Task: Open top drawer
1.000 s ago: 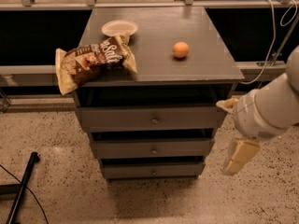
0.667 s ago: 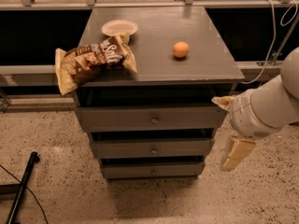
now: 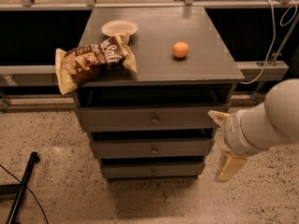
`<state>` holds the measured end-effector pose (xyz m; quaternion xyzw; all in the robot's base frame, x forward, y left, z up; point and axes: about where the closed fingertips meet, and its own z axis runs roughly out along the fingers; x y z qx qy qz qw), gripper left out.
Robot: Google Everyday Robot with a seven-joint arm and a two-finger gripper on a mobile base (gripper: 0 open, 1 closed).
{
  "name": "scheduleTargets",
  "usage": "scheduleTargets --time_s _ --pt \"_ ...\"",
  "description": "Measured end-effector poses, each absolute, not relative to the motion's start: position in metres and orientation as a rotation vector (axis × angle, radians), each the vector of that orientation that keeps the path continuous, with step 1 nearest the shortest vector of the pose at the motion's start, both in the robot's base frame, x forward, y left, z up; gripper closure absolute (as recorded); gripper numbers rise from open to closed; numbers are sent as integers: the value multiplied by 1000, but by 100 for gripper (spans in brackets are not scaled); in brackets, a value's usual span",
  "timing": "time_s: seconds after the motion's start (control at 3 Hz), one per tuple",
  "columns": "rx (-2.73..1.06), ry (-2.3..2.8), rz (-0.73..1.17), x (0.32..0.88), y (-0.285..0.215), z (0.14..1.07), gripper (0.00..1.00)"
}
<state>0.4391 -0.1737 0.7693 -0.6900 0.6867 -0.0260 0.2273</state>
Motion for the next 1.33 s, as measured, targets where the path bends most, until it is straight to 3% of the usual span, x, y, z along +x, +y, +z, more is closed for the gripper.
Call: scheduleTargets --time_s 0.33,1.33 --pt "-1936 1748 -124 441 -174 728 0" --pt "-1966 1532 -276 487 -155 719 0"
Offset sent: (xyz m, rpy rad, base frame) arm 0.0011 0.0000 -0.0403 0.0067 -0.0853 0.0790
